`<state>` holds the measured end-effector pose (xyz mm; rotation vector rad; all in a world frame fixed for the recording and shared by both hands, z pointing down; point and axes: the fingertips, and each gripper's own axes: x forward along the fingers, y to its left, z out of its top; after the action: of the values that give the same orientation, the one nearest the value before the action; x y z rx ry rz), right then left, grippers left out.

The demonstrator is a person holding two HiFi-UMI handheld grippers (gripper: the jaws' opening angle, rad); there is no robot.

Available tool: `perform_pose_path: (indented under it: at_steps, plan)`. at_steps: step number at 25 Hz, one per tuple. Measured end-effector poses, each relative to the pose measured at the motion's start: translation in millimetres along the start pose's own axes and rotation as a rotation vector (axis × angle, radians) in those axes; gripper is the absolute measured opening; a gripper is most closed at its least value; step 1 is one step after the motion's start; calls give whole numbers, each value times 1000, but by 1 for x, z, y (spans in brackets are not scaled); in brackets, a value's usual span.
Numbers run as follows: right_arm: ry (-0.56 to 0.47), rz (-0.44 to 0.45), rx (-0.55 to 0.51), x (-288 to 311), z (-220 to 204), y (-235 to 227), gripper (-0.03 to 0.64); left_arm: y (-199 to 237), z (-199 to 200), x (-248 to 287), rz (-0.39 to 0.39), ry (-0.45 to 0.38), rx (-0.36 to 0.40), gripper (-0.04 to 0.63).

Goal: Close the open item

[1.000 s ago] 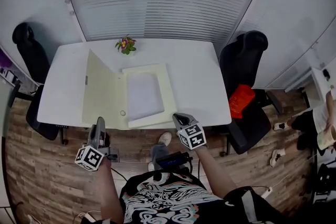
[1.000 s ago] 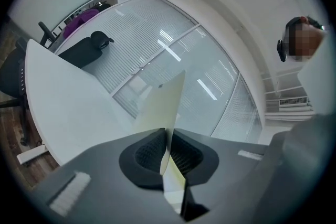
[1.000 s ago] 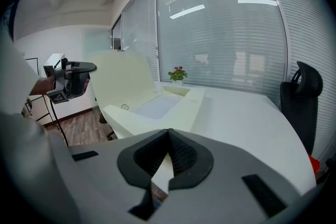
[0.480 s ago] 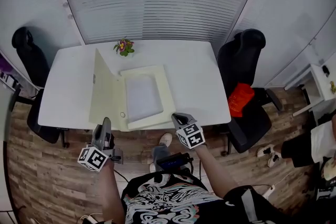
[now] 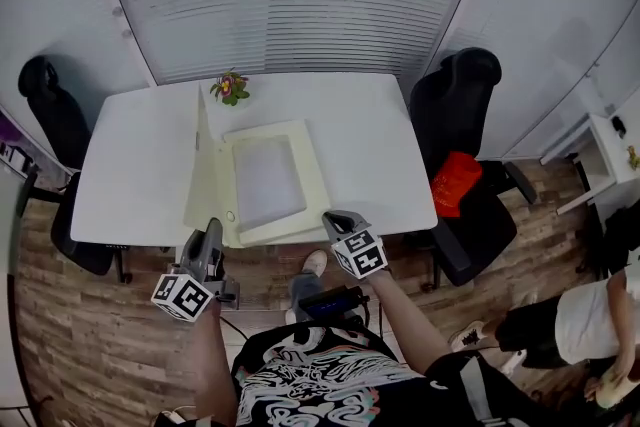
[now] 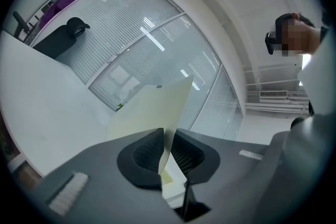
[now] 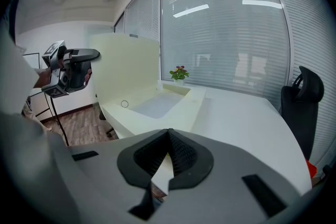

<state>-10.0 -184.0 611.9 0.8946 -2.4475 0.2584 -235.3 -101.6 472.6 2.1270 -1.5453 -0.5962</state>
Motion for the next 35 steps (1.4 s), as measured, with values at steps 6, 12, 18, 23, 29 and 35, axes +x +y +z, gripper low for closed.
perform_pose_path:
  at_steps: [6, 12, 18, 23, 29, 35]
  plan:
    - [9, 0, 3, 1, 0, 0, 2, -10, -6, 12, -35, 42, 15, 37]
    - [11, 0, 3, 1, 0, 1, 2, -19, -13, 21, -77, 79, 32, 43]
    - [8, -1, 2, 1, 0, 0, 2, -27, -21, 30, -103, 109, 47, 44]
    - [17, 8, -7, 1, -1, 1, 2, -35, -33, 39, -128, 152, 69, 48]
    - [5, 25, 15, 1, 0, 1, 2, -43, -45, 51, -156, 210, 108, 54]
    - [-8, 45, 32, -1, -1, 1, 2, -49, -57, 61, -183, 254, 121, 57]
